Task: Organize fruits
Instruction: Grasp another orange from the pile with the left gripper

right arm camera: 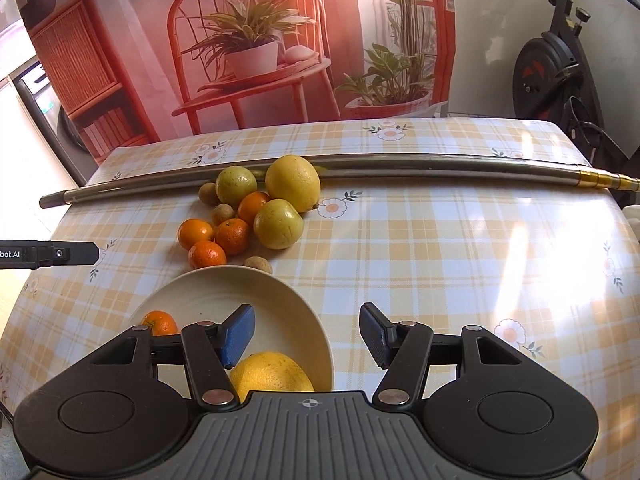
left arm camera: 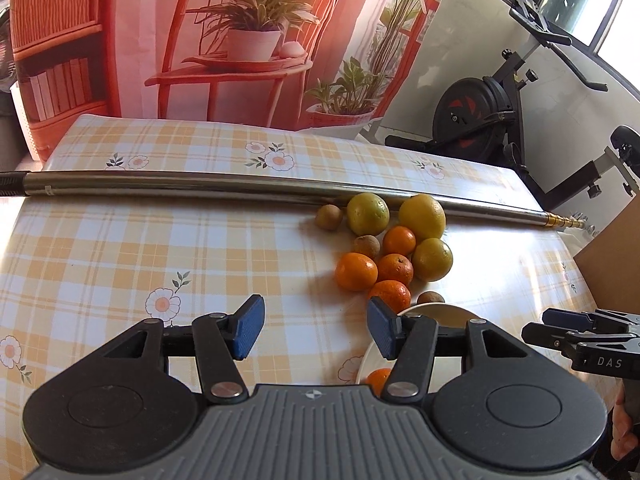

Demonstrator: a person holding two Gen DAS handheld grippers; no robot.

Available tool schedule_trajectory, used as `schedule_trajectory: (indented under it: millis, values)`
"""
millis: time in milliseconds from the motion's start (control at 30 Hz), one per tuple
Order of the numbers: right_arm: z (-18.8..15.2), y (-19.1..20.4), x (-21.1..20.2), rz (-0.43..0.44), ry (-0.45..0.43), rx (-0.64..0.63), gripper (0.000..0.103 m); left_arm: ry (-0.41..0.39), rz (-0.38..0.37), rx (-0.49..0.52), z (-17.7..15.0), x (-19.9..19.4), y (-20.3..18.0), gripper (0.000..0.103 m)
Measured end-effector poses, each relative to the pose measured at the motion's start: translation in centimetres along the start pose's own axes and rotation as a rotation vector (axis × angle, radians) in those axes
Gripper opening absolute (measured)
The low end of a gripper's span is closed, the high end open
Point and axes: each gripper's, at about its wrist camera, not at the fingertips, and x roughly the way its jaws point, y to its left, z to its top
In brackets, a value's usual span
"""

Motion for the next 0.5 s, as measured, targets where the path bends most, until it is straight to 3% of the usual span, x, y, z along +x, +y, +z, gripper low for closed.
schedule_trajectory:
  millis: [300,500]
  values:
    - [1.7,-0.9,0.5,-0.025,-0.028,-0.001,0.055,0.011,0.032,0.003,1.6,2.1,-0.5,0.057]
    - [2.1,-1.2,1.2,-0.037,-0.029,0.005,0.055,0.096,-0.02,-0.132,2.2,6.3,-0.3,0.052]
